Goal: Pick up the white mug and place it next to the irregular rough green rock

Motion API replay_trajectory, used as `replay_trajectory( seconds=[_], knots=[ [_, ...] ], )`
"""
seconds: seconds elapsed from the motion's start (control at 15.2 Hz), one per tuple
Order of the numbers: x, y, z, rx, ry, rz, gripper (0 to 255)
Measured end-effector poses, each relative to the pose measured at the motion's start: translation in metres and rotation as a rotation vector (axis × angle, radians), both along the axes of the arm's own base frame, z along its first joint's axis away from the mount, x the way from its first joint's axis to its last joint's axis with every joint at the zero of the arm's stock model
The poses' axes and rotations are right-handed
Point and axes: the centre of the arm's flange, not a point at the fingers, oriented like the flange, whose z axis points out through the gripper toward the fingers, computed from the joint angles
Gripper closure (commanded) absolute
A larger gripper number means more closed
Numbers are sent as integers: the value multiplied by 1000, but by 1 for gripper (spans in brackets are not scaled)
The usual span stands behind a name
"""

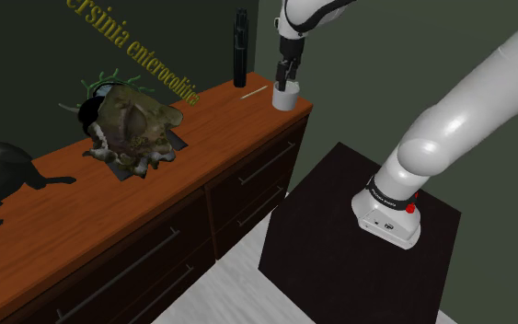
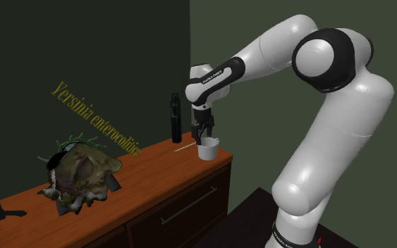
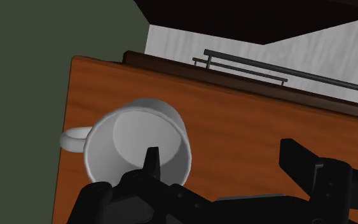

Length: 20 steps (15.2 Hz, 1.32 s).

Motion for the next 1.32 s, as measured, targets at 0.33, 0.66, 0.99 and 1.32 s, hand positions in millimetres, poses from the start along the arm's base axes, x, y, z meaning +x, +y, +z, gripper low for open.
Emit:
replay_trajectory(
  seconds=[0.33,0.66,0.99,1.32],
  knots=[
    [24,-13,-32,-7,-2,1,0],
    [26,-16,-61,-8,-3,2,0],
    [25,-16,-67,-8,-3,2,0],
    [25,-16,-68,-8,-3,2,255]
  ],
)
